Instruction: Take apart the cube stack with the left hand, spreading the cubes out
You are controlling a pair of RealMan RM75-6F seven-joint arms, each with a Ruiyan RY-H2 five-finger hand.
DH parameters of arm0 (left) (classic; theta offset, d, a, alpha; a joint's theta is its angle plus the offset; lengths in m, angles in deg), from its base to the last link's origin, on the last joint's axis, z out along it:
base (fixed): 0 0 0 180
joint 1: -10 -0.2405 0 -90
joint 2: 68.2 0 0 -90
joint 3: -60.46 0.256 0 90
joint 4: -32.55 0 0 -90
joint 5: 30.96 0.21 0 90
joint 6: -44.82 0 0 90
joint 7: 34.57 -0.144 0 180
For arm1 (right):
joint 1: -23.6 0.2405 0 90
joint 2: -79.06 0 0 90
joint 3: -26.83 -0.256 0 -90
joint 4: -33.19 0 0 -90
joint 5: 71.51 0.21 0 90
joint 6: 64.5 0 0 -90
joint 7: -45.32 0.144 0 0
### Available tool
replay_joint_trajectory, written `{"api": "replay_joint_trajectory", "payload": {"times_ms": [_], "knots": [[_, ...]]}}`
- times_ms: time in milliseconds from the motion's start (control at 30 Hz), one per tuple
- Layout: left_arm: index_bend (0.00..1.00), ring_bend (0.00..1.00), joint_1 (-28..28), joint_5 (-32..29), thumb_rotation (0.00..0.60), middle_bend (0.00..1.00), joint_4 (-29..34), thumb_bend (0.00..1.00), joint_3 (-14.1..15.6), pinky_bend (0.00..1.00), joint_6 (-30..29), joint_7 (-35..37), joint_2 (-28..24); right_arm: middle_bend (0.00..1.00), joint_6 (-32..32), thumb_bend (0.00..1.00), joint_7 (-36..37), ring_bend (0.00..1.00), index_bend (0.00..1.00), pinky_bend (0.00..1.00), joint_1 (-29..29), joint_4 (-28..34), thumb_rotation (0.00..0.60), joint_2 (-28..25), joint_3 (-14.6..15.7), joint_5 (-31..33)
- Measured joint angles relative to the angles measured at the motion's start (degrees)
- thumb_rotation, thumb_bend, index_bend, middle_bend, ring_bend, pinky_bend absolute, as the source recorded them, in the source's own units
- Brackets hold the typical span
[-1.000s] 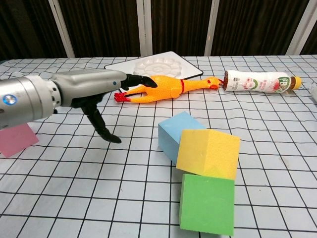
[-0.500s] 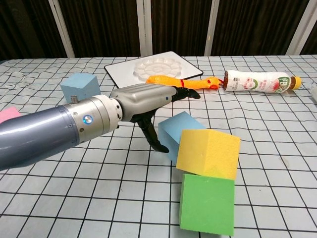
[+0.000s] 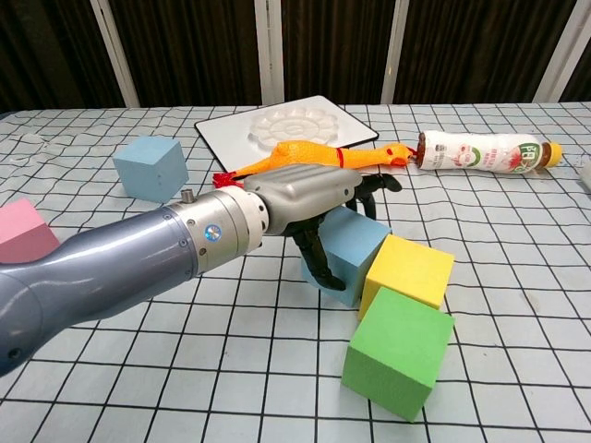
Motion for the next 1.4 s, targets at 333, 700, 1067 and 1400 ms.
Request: {"api": "replay_joint_trajectory", "payload": {"times_ms": [333,700,1067,1400], "knots": [[0.11,0.54,-1.3,4.1,0.6,0.48,-2.4,0.35,1.1,0.56,-5.8,-0.9,0.0,0.03,0.4,0.03,0.8,0.15,0.14,0.05,0.1,0.1,0.6,-0.4,0.3,-0.4],[0.12,0.52,-3.4,12.8,0.6,0.45,-8.1,0.31,2.7,0.53,-13.9,0.5,-2.7,0.03,0.5,0.03,0.5,0.15,0.14,0.05,0.2,0.2,0.6,-0.3,0.5,-0.5],[0.0,0.0,-5.0,11.4,0.6,0.01,-14.0,0.02,3.0,0.07,-12.1,5.2,-3.5,0.03,0.5,0.03,-0.1,0.15,0.14,0.05,0.2,0.3,0.6,-0.1,0.4,-0.3],[0.0,0.0,-5.4,6.7,0.6,0.0,1.5,0.0,0.6,0.02,-5.7,9.8,-9.6,0.03,0.2,0.03,0.2,0.15,0.14,0.05,0.2,0.4,0.6,-0.3,0.4,-0.6]]}}
